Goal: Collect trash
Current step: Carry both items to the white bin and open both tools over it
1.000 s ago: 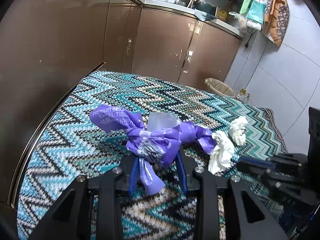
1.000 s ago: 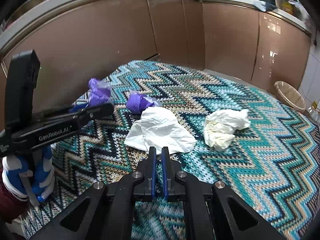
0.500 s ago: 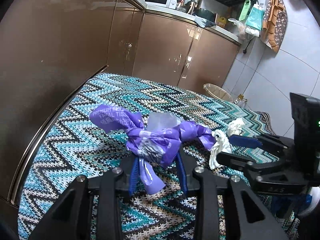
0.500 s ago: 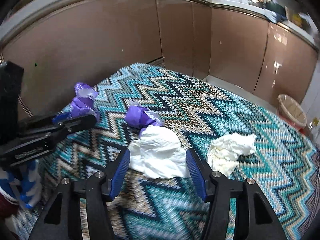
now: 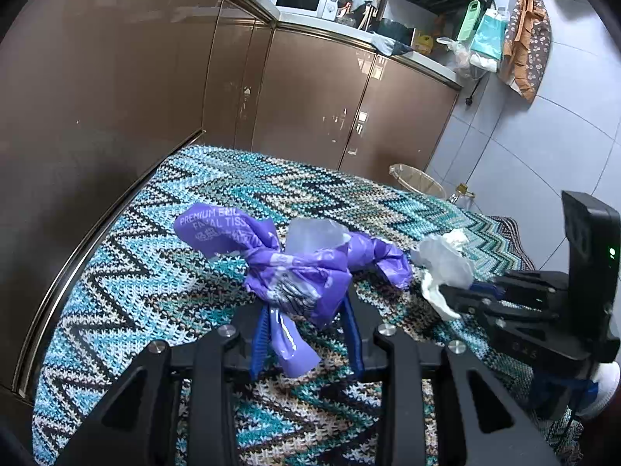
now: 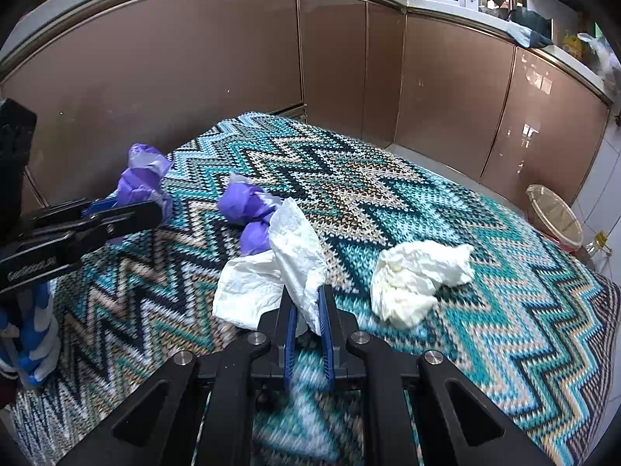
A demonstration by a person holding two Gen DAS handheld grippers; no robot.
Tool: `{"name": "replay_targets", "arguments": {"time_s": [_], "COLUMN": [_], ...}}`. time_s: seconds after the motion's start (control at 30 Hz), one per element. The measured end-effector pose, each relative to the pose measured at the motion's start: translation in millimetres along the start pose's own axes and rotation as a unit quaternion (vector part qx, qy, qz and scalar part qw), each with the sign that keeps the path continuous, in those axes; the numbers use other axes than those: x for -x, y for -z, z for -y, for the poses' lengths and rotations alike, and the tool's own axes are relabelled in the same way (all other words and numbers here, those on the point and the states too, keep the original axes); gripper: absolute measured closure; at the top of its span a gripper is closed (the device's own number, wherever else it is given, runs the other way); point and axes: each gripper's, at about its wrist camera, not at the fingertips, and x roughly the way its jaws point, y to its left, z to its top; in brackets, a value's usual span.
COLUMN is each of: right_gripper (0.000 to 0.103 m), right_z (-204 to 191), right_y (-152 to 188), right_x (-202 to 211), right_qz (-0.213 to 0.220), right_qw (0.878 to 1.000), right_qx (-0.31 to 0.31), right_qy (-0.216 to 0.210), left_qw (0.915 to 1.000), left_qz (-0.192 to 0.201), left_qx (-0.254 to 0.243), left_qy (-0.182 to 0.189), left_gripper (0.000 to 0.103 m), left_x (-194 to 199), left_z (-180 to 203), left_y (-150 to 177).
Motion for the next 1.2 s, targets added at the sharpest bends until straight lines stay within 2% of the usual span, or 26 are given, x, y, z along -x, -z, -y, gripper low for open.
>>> {"name": "replay_targets", "arguments": {"time_s": [0.2,0.47,0.67,1.0,1.2], "right_gripper": [0.092,0.092,0.092,0.092,0.092], "right_z": [-9.4,-31.2,-37.3,-26.7,-4.2], "right_y": [12.8,34.8,57.8,116.0,159.9], "right_x": [36.0,104.3,158.2,243.0,289.5], "right_qz": [0.015,0.055,0.087,0.131,0.151], "right_qw": [1.0,0.996,0.992,0.981,0.971], "right_qx": [-0.027,-0.062,-0.088,-0.134,-0.171], "right_qy": [-0.006,-0.013,0.0,0.041,0.076], "left_qw": [0.9998,0.9982,0.9961,0.9874,0.9779], "left_qz": [0.013,0.038,0.049,0.051,0.038], "left_qx": [-0.004,-0.029,-0.063,-0.139,-0.187], "left_qy": [0.013,0.036,0.039,0.056,0.087], "left_gripper": [0.072,0.072,0.072,0.072,0.072], "left_x": [26.9,87.8,131.5,177.8,179.0], "left_z": [8.6,26.5,50.3,127.6,189.0], "left_y": [1.0,7.8,19.2,44.5,59.0]}}
